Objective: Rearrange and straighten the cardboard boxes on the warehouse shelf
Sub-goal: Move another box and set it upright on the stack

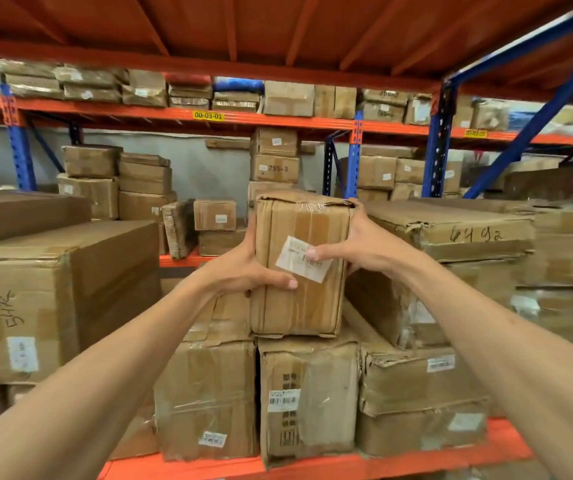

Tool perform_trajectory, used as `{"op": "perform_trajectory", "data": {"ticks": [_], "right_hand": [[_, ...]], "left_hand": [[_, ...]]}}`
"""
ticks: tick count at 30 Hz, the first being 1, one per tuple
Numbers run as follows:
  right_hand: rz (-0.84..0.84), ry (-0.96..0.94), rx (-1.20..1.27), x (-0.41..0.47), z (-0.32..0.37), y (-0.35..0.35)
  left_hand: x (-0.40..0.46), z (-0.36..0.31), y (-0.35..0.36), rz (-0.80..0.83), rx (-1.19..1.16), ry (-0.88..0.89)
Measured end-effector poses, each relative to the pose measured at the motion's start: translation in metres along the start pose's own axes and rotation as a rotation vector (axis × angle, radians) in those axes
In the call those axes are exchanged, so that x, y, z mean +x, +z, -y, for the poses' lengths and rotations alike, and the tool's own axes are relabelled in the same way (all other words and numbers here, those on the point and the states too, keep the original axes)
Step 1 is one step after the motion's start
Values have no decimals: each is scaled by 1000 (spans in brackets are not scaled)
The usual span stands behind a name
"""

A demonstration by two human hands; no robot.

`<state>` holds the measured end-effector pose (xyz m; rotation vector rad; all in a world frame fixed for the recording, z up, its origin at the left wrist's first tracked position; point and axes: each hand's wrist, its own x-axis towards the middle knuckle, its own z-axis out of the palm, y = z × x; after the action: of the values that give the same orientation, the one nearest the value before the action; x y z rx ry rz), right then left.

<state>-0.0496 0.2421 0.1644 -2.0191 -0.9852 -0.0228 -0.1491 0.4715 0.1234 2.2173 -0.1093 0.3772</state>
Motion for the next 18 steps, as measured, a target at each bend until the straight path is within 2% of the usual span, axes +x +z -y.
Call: {"op": "perform_trajectory", "data": {"ticks": [3, 6, 8, 10, 12, 15, 18], "right_hand": [[-37, 33, -188, -13, 7, -33], [-45, 42, -593, -24, 11, -71], [-71, -11, -837, -25, 12, -85], [-74, -94, -952, -19, 15, -88], [38, -103, -972, -10, 17, -90], [236, -8, -796, 0, 10, -97], [260, -33, -743, 7, 1, -97]], "left_hand": [[3, -18, 33, -24, -37, 4], [13, -34, 72, -16, -41, -35], [17, -39, 83, -3, -45, -54], [14, -38, 87, -14, -65, -53], [10, -35, 88, -28, -70, -58], [12, -33, 88, -6, -88, -91], [17, -31, 84, 7, -74, -124]]}}
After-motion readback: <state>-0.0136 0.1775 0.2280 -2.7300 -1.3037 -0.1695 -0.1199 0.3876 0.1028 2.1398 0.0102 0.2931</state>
